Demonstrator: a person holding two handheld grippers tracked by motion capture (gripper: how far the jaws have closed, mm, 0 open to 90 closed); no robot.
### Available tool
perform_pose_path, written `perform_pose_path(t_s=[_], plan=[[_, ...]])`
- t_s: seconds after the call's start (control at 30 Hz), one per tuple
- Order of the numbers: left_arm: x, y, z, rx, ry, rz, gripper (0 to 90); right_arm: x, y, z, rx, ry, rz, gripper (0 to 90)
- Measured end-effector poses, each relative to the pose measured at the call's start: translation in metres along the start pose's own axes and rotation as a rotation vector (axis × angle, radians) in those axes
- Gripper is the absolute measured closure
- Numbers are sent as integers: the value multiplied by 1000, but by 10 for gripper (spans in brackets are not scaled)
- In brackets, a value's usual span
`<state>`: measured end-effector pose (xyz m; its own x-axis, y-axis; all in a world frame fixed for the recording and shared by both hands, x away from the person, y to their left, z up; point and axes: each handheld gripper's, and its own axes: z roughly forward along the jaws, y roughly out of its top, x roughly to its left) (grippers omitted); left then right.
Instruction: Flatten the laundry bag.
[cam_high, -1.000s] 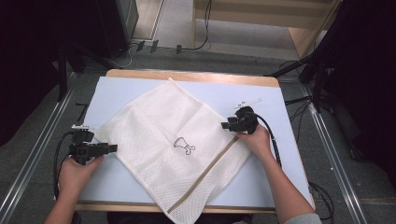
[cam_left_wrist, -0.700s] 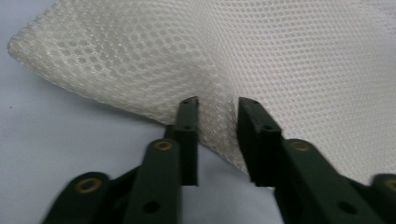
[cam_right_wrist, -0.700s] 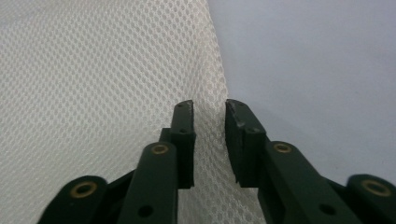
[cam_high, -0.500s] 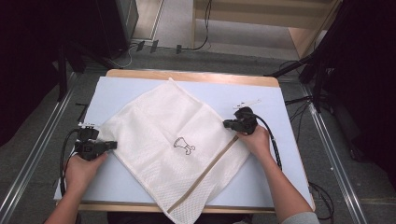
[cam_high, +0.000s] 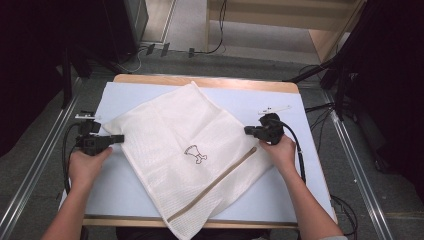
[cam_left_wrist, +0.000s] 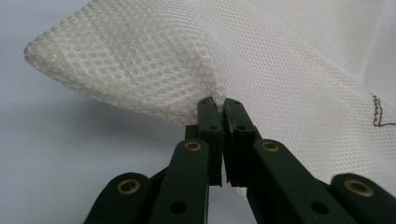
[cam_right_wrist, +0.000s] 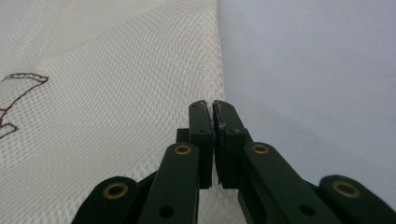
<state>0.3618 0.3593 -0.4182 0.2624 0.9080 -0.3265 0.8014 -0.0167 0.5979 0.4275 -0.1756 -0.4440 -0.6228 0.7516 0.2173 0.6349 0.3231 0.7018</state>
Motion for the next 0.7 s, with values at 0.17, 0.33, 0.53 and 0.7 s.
perform_pose_path(t_s=[0.17, 0.33, 0.53, 0.7], plan=[[6, 24, 16, 2, -12, 11, 888, 9, -13, -7, 33, -30, 6, 884], [7, 38, 28, 4, -24, 23, 887, 20, -27, -15, 60, -35, 19, 883], [6, 51, 43, 0, -14, 35, 887, 31, -43, -20, 75, -26, 0, 876], [6, 60, 54, 12, -12, 38, 886, 40, -55, -21, 92, -11, 3, 871]])
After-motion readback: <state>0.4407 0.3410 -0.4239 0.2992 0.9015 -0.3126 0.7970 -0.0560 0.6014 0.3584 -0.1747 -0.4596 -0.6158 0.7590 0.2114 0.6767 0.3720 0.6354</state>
